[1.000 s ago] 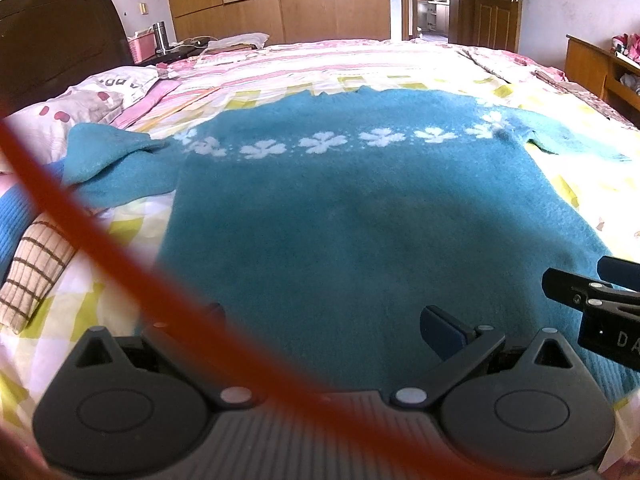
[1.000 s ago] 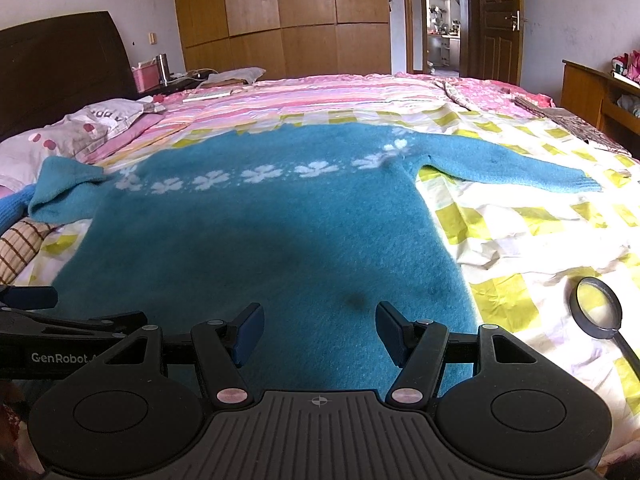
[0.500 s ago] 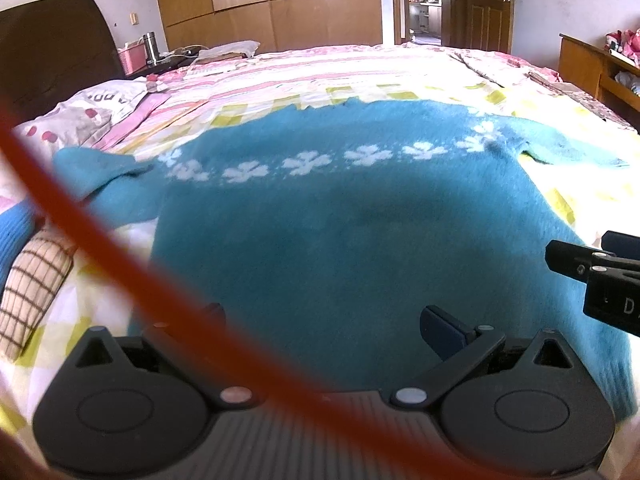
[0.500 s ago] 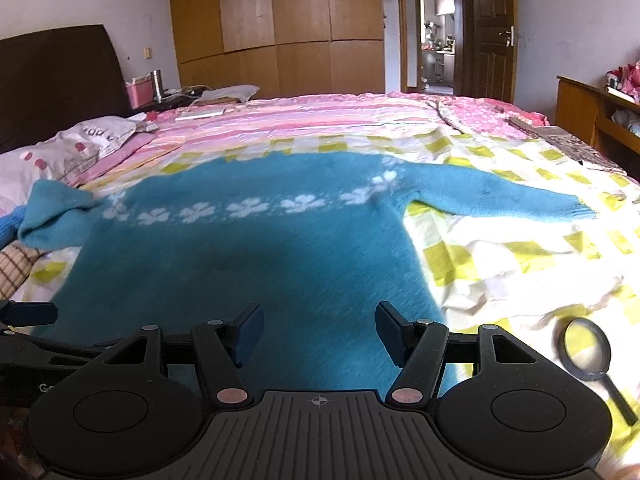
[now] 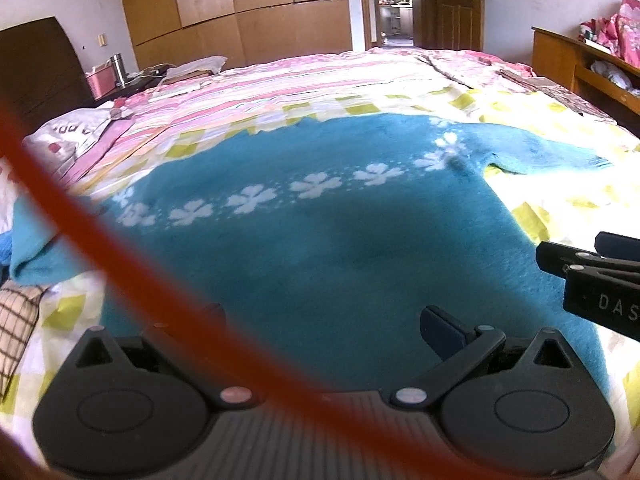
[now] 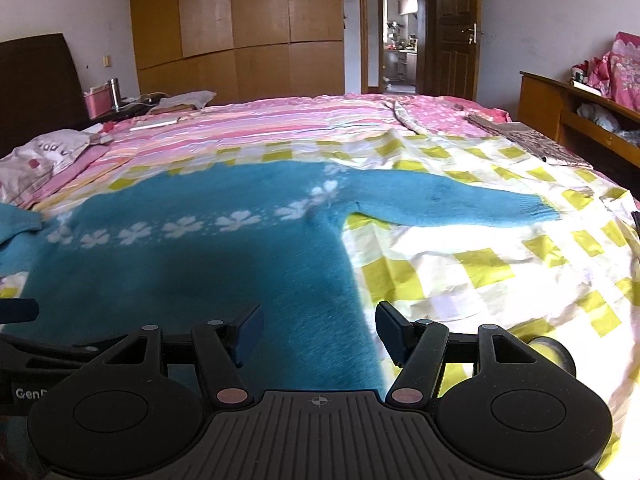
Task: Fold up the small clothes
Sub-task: 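Move the right tool to the sweater sleeve cuff and grasp it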
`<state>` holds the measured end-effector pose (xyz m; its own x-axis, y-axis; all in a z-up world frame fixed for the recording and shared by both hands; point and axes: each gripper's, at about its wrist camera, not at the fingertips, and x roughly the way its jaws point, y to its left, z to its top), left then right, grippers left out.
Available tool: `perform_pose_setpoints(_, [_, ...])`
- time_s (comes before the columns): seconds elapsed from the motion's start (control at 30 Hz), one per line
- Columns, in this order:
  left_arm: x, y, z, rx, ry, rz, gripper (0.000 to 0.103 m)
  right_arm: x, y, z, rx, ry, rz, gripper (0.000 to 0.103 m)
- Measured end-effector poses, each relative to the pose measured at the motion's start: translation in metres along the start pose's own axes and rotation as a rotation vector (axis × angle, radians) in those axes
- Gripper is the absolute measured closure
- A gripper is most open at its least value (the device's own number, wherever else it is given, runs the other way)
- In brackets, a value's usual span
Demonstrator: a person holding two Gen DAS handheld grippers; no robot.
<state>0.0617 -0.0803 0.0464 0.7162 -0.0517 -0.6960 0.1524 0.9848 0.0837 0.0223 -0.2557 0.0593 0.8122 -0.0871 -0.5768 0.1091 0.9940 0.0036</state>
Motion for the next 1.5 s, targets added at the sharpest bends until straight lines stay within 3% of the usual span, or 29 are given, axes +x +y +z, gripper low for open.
perform_pose_setpoints(0.27, [0.012,-0.015,0.021,0.012,-0.015,-0.009,0.000,0.021,-0.039,0.023,0.090,-0.021,-0.005,0.041])
perform_pose_setpoints(0.47, [0.033,-0.040,0.045,0.013,-0.046,-0.028,0.000,0.065,-0.116,0.046,0.331,-0.001,-0.010,0.046])
perform_pose_setpoints(0.67, [0.071,-0.075,0.073,0.023,-0.043,-0.056,0.000,0.105,-0.196,0.054,0.564,0.009,-0.031,0.057])
perform_pose_setpoints(0.9, [0.105,-0.104,0.092,0.035,-0.047,-0.062,0.000,0.146,-0.260,0.054,0.717,0.011,-0.099,0.065])
perform_pose_setpoints(1.1, [0.122,-0.103,0.099,0.054,-0.092,-0.002,0.000,0.171,-0.289,0.048,0.805,0.000,-0.080,0.070])
perform_pose_setpoints(1.27, [0.135,-0.091,0.099,-0.002,-0.059,0.018,0.000,0.178,-0.296,0.047,0.850,-0.034,-0.041,0.068])
perform_pose_setpoints(1.4, [0.134,-0.094,0.095,0.019,-0.054,0.021,0.000,0.184,-0.299,0.045,0.901,-0.063,0.013,0.064])
perform_pose_setpoints(1.5, [0.128,-0.095,0.091,0.048,-0.058,0.021,0.000,0.190,-0.300,0.046,0.924,-0.077,0.034,0.069])
